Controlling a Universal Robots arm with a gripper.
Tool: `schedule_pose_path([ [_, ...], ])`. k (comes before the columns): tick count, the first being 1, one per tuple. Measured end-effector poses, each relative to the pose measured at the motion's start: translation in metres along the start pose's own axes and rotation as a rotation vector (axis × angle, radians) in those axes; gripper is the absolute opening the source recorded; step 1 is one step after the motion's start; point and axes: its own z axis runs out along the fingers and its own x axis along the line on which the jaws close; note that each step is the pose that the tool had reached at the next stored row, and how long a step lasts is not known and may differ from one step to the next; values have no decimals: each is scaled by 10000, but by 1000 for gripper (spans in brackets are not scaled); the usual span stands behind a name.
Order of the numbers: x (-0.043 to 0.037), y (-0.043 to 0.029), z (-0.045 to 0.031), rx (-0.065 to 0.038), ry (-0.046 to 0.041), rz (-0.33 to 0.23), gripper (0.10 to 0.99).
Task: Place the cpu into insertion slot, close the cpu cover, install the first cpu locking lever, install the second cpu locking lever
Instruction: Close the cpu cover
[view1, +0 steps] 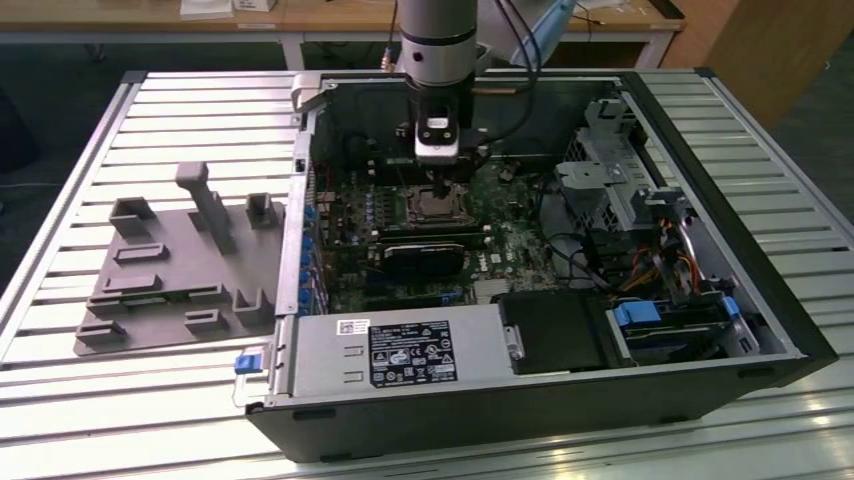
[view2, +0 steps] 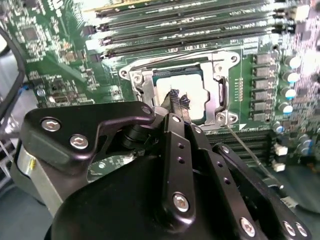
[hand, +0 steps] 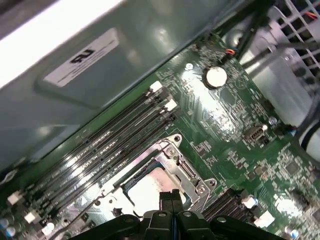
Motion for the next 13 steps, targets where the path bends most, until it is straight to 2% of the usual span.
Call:
schedule_pose_path([
  [13,2,-1,14,-162,-22,-2355,102],
])
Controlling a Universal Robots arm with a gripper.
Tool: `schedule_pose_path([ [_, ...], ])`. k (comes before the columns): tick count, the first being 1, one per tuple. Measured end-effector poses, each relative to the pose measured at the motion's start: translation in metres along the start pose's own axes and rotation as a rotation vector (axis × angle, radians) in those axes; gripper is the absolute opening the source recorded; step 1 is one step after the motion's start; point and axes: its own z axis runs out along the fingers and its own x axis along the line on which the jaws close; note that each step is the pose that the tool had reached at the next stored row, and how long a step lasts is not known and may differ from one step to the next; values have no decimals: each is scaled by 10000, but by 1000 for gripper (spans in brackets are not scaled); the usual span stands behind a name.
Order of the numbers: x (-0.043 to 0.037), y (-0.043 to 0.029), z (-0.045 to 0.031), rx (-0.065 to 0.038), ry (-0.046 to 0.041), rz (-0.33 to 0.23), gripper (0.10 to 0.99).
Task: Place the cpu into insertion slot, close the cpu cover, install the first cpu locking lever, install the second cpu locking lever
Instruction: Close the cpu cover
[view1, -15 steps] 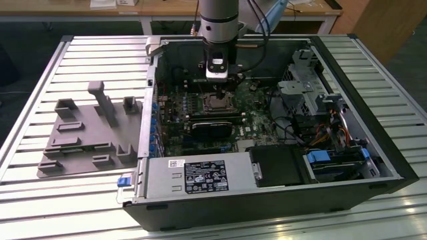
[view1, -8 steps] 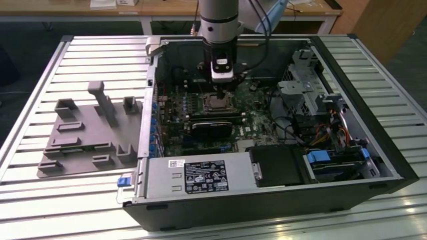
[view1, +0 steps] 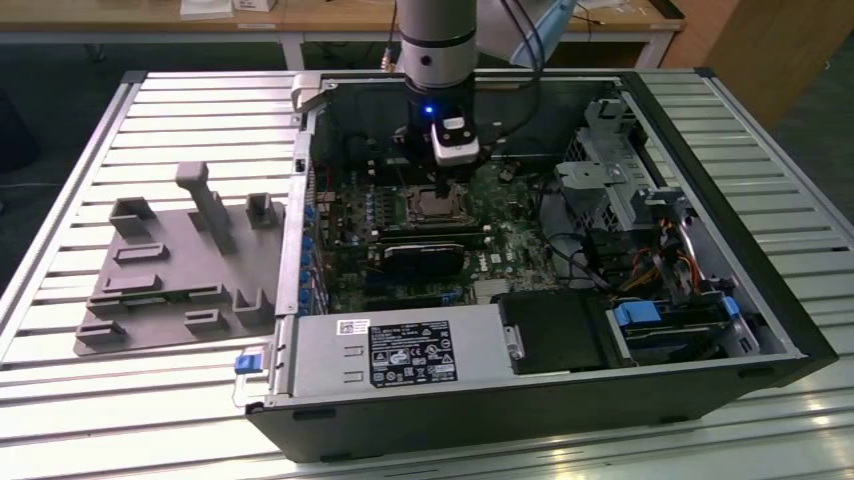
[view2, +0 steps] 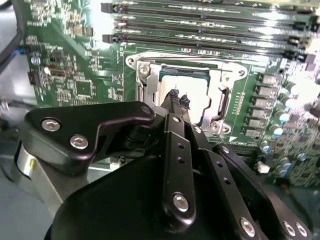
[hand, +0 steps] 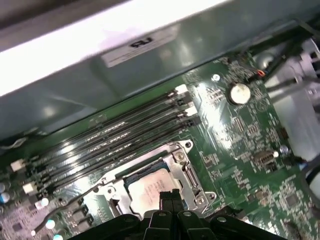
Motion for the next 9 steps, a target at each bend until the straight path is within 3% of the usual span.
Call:
schedule_pose_path([
  [9,1,0,15,-122,-3,-1599,102],
])
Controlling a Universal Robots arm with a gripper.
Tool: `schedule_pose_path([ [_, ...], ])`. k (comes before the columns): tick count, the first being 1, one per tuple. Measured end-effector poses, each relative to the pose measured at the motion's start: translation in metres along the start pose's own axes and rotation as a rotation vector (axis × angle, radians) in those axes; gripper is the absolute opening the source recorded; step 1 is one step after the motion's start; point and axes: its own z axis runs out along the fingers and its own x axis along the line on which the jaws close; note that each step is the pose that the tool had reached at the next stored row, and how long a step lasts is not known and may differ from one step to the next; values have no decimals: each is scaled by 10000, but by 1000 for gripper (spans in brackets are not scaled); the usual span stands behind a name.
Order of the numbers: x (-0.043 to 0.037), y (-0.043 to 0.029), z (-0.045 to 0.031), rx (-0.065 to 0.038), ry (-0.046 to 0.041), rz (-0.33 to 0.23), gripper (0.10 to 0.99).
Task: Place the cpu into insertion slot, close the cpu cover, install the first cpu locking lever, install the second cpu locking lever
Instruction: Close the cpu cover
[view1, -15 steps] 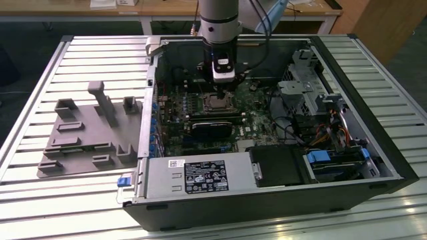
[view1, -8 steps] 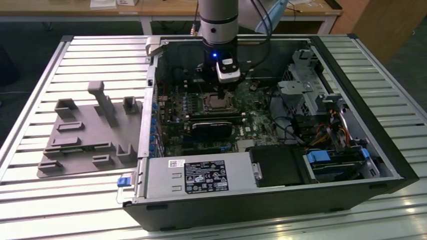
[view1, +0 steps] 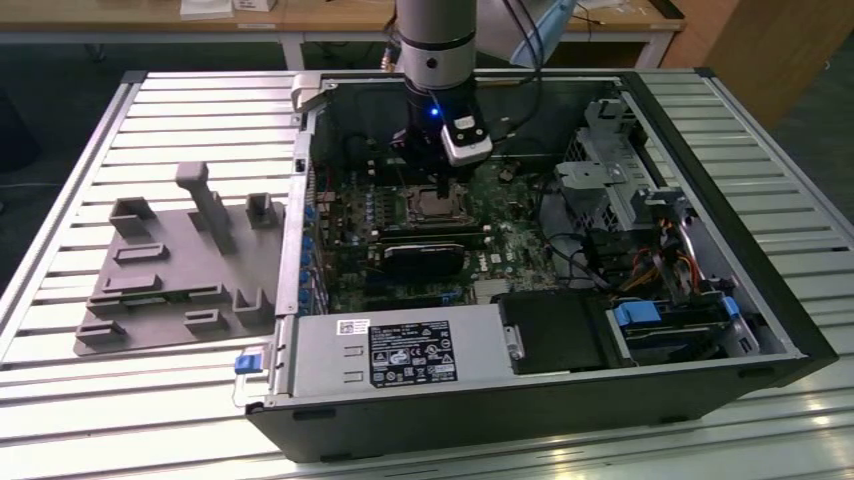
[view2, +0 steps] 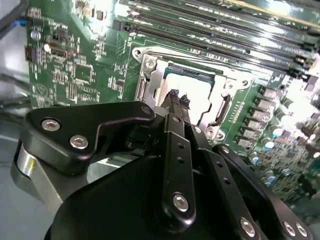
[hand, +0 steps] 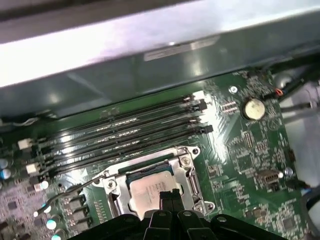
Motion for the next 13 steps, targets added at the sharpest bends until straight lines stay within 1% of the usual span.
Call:
schedule_pose_path([
  [1,0,0,0,3,-2,-94,102],
  [6,0,0,1,5,-3,-105,102],
  [7,0,1,4,22,77,-106,102],
  [8,0,1,6,59,200,-109,102],
  [11,-3,1,11,201,685,-123,102],
  [12,-3,1,11,220,746,-125,102],
  [13,-3,0,10,223,755,-124,102],
])
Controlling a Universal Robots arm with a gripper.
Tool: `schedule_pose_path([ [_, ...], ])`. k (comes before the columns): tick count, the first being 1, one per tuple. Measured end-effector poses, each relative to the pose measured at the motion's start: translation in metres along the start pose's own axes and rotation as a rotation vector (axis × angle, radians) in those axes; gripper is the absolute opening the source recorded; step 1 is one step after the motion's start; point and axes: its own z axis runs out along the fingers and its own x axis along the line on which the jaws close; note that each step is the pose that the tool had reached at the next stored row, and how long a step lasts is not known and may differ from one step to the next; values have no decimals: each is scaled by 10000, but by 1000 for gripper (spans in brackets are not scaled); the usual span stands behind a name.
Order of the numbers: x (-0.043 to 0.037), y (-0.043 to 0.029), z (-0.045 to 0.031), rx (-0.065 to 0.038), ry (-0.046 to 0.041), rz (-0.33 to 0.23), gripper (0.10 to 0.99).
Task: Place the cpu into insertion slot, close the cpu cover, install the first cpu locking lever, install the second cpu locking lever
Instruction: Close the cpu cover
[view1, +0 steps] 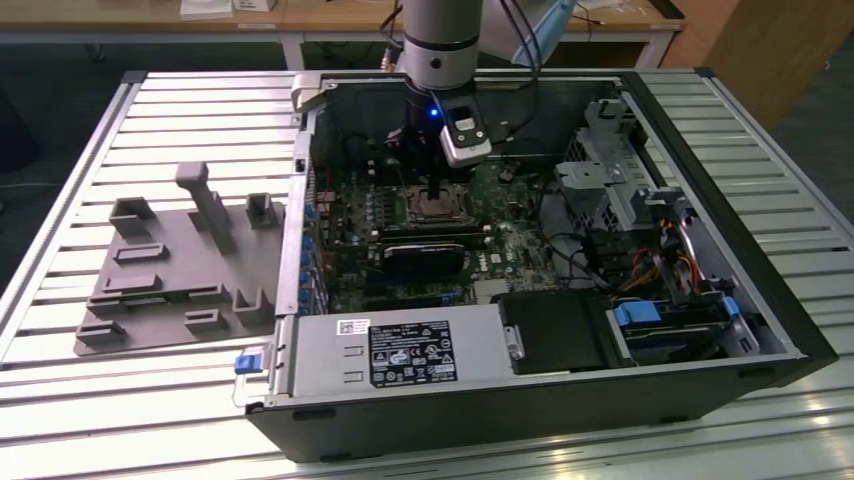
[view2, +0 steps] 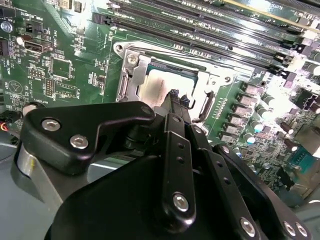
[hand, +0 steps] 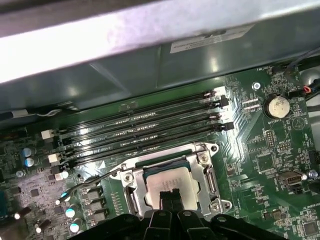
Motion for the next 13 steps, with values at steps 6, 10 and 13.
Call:
schedule_pose_path([
  [6,-1,1,2,-4,38,-420,102],
  [10,-1,1,4,-19,55,-1135,102],
  [13,-1,0,3,-20,70,-1296,102],
])
